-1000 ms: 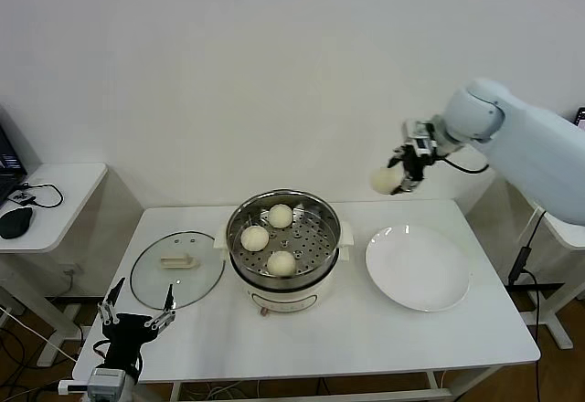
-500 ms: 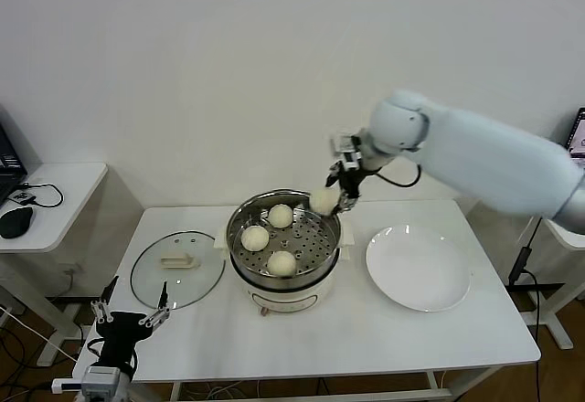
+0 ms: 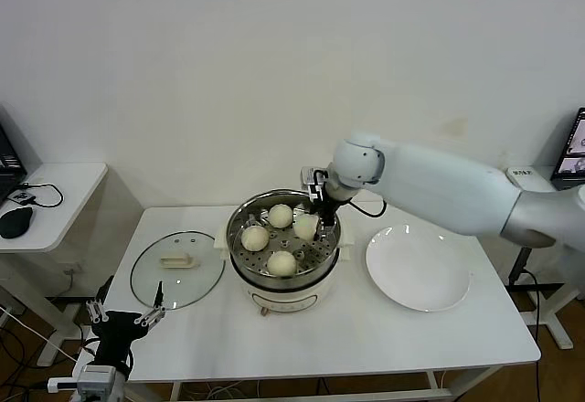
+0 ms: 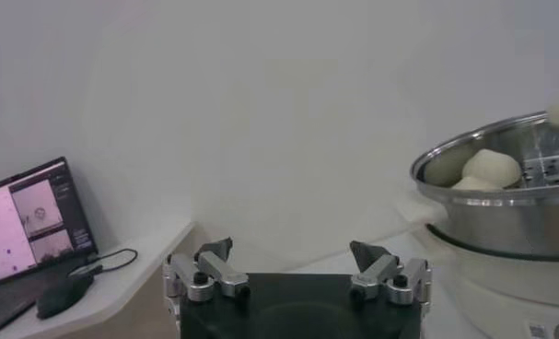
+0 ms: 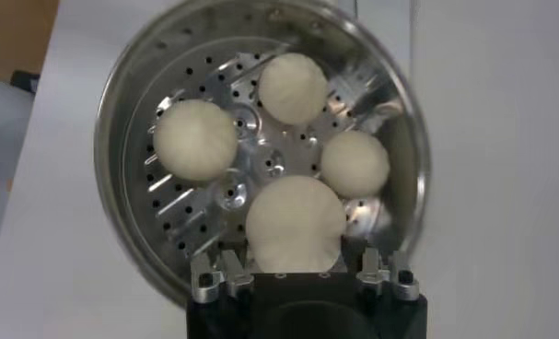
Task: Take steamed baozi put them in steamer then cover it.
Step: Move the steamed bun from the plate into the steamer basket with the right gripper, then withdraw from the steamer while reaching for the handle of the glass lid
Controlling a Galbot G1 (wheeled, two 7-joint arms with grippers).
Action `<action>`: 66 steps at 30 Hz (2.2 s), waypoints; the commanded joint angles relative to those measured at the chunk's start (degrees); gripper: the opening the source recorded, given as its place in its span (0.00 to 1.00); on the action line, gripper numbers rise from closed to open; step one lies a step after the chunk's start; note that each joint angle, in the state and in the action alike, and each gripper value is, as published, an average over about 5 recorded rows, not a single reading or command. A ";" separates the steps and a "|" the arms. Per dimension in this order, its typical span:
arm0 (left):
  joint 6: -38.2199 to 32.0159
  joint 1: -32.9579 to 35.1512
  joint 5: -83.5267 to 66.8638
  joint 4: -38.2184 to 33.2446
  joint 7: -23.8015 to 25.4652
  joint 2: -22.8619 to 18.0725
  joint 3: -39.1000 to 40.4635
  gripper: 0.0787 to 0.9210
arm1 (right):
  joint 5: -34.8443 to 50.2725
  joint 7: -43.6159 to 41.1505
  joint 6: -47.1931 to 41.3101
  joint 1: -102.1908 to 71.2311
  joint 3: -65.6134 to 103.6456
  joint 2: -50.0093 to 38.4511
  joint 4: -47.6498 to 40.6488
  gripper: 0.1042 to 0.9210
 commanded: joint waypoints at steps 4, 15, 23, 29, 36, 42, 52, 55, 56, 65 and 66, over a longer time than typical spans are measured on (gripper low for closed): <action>-0.03 -0.22 0.00 0.38 -0.01 0.05 0.06 0.88 | -2.41 1.48 -2.16 -3.83 0.28 1.84 -3.13 0.65; -0.01 -0.15 0.06 0.22 0.01 -0.04 0.06 0.88 | -3.26 1.71 -2.01 -4.65 1.88 2.27 -3.85 0.67; -0.03 -0.06 0.05 -0.08 0.05 0.00 -0.03 0.88 | -3.16 1.36 -0.50 -2.04 4.70 -0.83 -0.41 0.87; -0.17 -0.20 -0.37 -0.12 0.23 -0.01 0.27 0.88 | 1.88 6.28 1.34 -0.52 8.98 -7.40 6.52 0.88; -1.50 -0.31 -0.42 0.37 0.14 0.17 0.75 0.88 | 12.62 32.08 5.95 -11.62 19.63 -13.05 14.31 0.88; -3.13 -0.24 -0.48 0.74 0.54 -0.22 0.68 0.88 | 5.08 46.87 16.39 -35.12 39.17 -16.03 20.91 0.88; -6.67 -1.20 2.14 2.85 -0.64 -1.49 1.08 0.88 | -9.85 52.04 39.88 -71.98 73.93 -7.82 22.11 0.88; -9.06 -1.43 4.87 3.79 -2.03 -2.55 1.64 0.88 | -14.23 50.73 45.44 -79.71 83.54 -1.34 22.49 0.88; -9.66 -1.43 5.87 4.06 -2.38 -2.83 1.85 0.88 | -15.32 50.20 47.08 -81.90 86.51 1.10 22.70 0.88; -14.32 -2.88 28.06 11.03 -4.40 -1.67 0.16 0.88 | -11.50 41.81 48.78 -98.31 109.55 15.21 27.06 0.88; -14.63 -3.19 32.23 11.86 -4.49 -1.13 -0.36 0.88 | -10.68 41.39 47.92 -100.02 111.04 15.80 27.73 0.88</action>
